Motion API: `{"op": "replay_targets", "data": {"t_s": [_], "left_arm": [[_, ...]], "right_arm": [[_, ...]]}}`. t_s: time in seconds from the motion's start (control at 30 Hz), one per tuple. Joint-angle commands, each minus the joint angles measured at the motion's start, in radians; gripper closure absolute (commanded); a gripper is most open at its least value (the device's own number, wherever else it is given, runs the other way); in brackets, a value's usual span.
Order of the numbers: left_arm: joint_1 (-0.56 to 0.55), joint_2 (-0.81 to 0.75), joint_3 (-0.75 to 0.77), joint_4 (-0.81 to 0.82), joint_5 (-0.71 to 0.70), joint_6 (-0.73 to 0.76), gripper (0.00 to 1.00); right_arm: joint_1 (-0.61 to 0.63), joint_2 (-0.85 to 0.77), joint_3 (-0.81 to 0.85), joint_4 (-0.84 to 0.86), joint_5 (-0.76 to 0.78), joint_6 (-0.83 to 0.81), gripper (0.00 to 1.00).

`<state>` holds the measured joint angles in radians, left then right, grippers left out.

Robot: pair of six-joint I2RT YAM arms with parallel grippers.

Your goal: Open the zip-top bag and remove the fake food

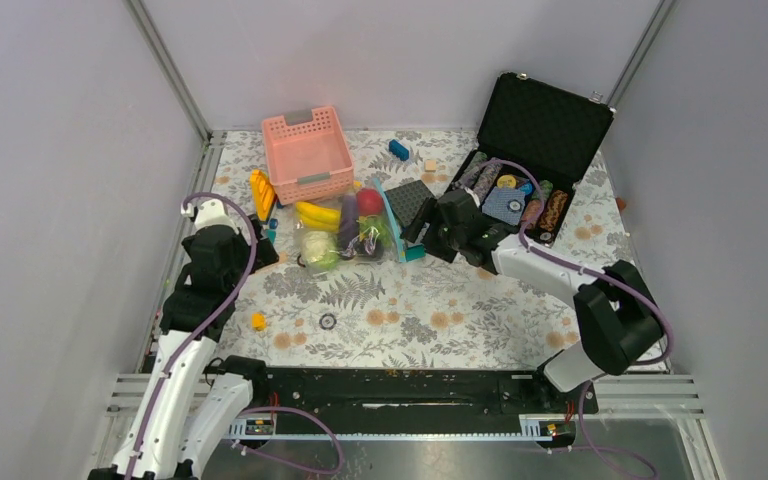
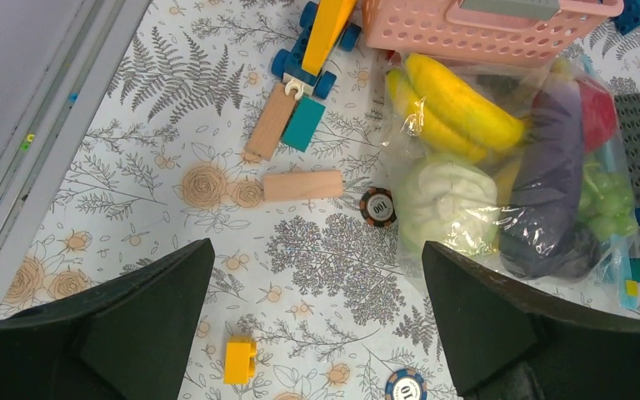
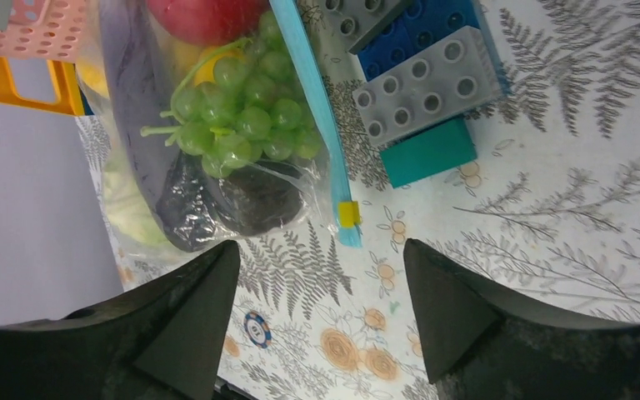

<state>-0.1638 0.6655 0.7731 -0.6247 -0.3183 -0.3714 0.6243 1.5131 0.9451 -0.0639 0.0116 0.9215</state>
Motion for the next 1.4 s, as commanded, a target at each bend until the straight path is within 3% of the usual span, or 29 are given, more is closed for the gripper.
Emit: {"op": "replay_targets", "data": {"t_s": [0.0,0.37,0.8,0.87,1.1,1.37], "left_arm": [[0.000,-0.023,0.056,-0.002,0.028,0.006,0.01],[0.000,-0.063,0.048,0.010,0.021,0.023,0.01],[0.000,-0.068,0.036,0.022,0.039,0.031,0.01],[0.000,-0.068,0.034,0.025,0.044,0.031,0.01],[0.000,-0.063,0.034,0.025,0.040,0.030,0.01],[0.000,-0.050,0.038,0.025,0.077,0.026,0.04]], "right_arm": [[0.013,0.066,-0.008,0.168,-0.049,0.071,0.23],[0.027,0.181,-0.023,0.161,0.010,0.155,0.34],[0.030,0.276,-0.064,0.348,-0.128,0.263,0.49],[0.030,0.287,-0.074,0.389,-0.147,0.277,0.57],[0.031,0.228,-0.114,0.473,-0.164,0.220,0.98],[0.032,-0.051,-0.153,0.254,-0.135,-0.061,1.00]]}}
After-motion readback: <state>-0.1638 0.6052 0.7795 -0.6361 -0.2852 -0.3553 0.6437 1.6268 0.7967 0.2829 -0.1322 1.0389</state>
